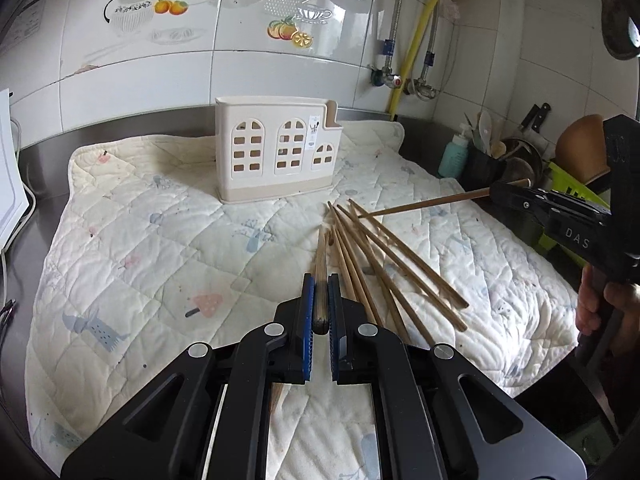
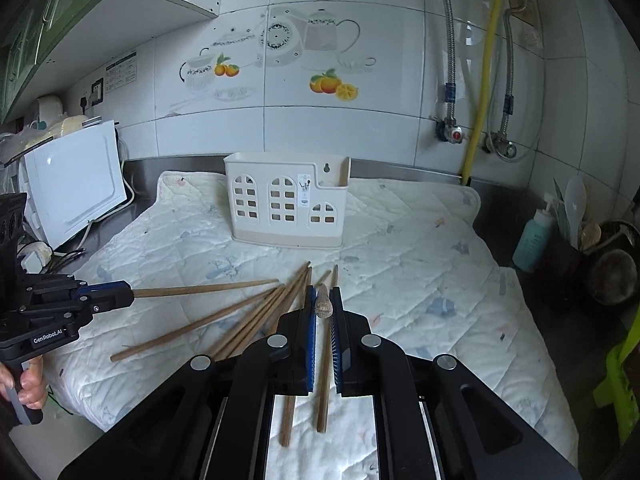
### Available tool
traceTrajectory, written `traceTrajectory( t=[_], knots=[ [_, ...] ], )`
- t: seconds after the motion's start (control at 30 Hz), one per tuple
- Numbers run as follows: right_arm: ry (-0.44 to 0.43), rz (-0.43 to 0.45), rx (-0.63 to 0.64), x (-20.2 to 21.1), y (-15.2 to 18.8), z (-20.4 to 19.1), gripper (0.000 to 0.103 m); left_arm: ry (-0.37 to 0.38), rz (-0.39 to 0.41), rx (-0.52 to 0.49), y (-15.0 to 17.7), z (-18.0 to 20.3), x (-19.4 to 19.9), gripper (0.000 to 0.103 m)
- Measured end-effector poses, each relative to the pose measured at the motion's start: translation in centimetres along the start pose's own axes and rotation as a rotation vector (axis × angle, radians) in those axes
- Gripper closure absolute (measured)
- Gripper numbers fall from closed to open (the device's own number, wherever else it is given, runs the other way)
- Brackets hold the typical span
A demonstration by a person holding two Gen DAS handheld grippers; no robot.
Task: Organize utensils
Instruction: 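Close the left gripper on a chopstick and lift while the right gripper does likewise, then insert the left gripper's chopstick into the white holder while the right gripper inserts its own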
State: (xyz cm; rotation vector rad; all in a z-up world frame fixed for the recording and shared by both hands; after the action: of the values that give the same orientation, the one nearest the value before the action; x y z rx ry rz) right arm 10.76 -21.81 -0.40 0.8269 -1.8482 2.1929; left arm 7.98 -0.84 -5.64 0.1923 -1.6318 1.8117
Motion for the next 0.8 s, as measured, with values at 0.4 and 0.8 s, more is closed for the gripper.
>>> traceTrajectory(
  t=[0.4, 0.8],
  knots=[
    [-0.133, 0.018, 0.034, -0.1, -9.3, 1.8, 0.097, -0.006, 0.055, -0.067, -8.0, 0.7, 0.5, 0.098],
    [-0.157, 0.018, 0.023, -1.7, -17.4, 4.3, 0.097, -0.029, 0.116, -0.105, -15.6, 1.3, 0.5, 0.098]
  ],
)
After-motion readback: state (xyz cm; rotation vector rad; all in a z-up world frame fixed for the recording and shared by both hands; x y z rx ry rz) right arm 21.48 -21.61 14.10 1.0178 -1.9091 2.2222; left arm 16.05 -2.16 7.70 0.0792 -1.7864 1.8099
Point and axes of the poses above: each gripper's, at about its wrist camera, not at the fingertips, and x roughly against the way its jaws point, z to its right, y to its underside, the point moved 4 cm from there along -x, roughly the way its jaws point, and after that the axes turned 5 degrees about y, right-handed, at the moved point
